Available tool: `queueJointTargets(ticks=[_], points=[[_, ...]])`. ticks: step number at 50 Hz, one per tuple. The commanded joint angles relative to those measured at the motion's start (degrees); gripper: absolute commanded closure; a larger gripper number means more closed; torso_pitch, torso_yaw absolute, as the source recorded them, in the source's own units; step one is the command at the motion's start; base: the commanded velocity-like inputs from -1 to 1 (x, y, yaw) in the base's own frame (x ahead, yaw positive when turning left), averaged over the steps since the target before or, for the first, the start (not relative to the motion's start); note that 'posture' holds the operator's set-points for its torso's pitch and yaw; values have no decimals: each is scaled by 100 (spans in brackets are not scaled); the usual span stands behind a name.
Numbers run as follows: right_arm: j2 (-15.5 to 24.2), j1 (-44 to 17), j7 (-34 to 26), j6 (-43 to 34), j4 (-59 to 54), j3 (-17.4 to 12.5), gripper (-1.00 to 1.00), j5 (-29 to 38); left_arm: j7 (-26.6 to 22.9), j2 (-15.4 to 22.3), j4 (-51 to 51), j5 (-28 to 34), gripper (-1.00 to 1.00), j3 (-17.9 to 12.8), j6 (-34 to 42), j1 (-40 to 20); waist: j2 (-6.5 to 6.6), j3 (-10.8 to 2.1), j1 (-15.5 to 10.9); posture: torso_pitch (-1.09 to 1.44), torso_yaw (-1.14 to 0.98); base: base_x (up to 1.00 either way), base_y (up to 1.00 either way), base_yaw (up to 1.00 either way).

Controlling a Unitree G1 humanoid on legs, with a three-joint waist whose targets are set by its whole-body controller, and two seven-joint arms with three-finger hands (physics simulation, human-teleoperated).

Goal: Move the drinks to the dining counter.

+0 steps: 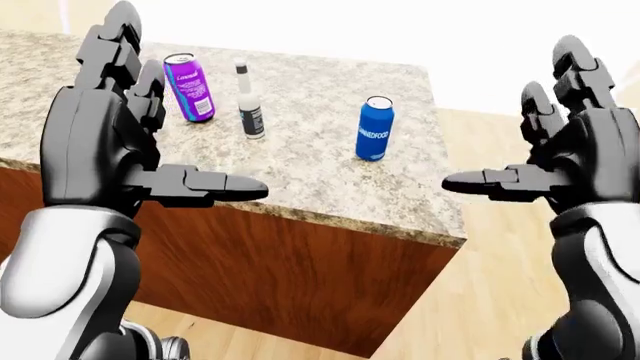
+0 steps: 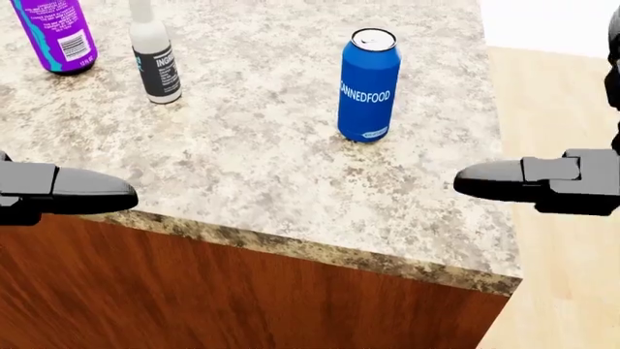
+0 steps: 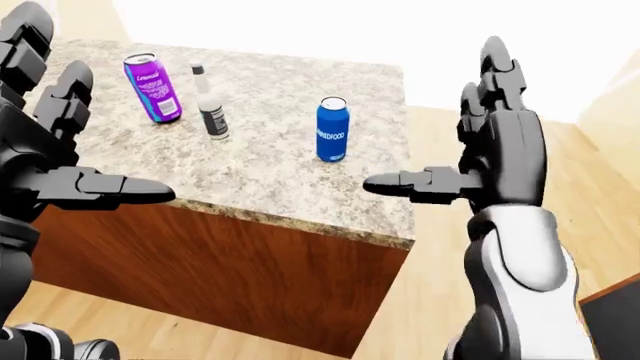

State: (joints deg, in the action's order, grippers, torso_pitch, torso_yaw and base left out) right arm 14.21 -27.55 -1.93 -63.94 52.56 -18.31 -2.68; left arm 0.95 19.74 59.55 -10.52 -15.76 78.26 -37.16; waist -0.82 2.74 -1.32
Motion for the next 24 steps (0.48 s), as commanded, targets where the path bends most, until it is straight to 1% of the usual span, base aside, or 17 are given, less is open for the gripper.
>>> queueJointTargets(ticks=[1, 2, 3, 4, 6, 7, 8, 10, 11, 12, 14, 16, 18, 20, 21, 22, 24], points=[[53, 124, -96, 175, 423, -671, -100, -434, 325, 166, 44, -319, -100, -137, -311, -32, 20, -91, 3, 0, 0, 0, 0, 0], [148, 196, -148, 10, 619, -1117, -100, -714, 558, 314, 44, -581, -100, -189, -441, 59, 16, -92, 7, 0, 0, 0, 0, 0], [198, 231, -135, -48, 690, -1344, -100, -977, 818, 435, 44, -958, -100, -277, -492, 116, 9, -97, 6, 0, 0, 0, 0, 0], [311, 331, -162, 13, 729, -1721, -100, -1353, 1179, 619, 44, -1508, -100, -443, -616, 240, 6, -93, 5, 0, 0, 0, 0, 0], [571, 612, 49, 103, 743, -2359, -100, -2244, 2151, 1177, 45, -2870, -100, -783, -1064, 680, 12, -88, 21, 0, 0, 0, 0, 0], [745, 801, 235, 188, 743, -2687, -100, -2750, 2600, 1514, 45, -3405, -100, -895, -1389, 981, 20, -84, 34, 0, 0, 0, 0, 0], [960, 966, 465, 247, 744, -3041, -100, -3382, 2948, 1834, 45, -3822, -100, -1012, -1743, 1293, 28, -79, 49, 0, 0, 0, 0, 0], [1258, 1291, 802, 358, 724, -3588, -100, -4151, 3353, 2337, 45, -4329, -100, -1266, -2375, 1885, 42, -52, 64, 0, 0, 0, 0, 0], [1427, 1413, 1003, 396, 651, -3938, -100, -4623, 3421, 2484, 45, -4410, -100, -1401, -2678, 2226, 49, -32, 66, 0, 0, 0, 0, 0], [1604, 1622, 1164, 535, 581, -4172, -100, -4981, 3430, 2586, 45, -4338, -100, -1498, -2997, 2570, 55, -15, 65, 0, 0, 0, 0, 0], [1807, 2061, 1393, 918, 434, -4456, -100, -5449, 3398, 2689, 45, -4196, -100, -1699, -3565, 3177, 65, 30, 63, 0, 0, 0, 0, 0], [1857, 2424, 1530, 1268, 324, -4676, -100, -5679, 3451, 2664, 45, -4132, -100, -1960, -3914, 3519, 75, 58, 64, 0, 0, 0, 0, 0], [1767, 2750, 1624, 1584, 166, -5002, -100, -5769, 3517, 2591, 45, -4062, -100, -2250, -4193, 3778, 78, 62, 69, 0, 0, 0, 0, 0], [1641, 2981, 1773, 1787, 34, -5201, -100, -5830, 3619, 2550, 45, -4004, -100, -2446, -4418, 3926, 78, 76, 72, 0, 0, 0, 0, 0], [1436, 3117, 1796, 1986, -36, -5387, -100, -5828, 3693, 2469, 45, -3902, -100, -2561, -4566, 4017, 79, 80, 74, 0, 0, 0, 0, 0], [1277, 3248, 1808, 2158, -92, -5495, -100, -5810, 3746, 2383, 45, -3826, -100, -2630, -4678, 4078, 80, 82, 77, 0, 0, 0, 0, 0], [962, 3502, 1771, 2585, -257, -5832, -100, -5930, 3795, 2145, 45, -3754, -100, -2773, -4709, 4003, 84, 84, 79, 0, 0, 0, 0, 0]])
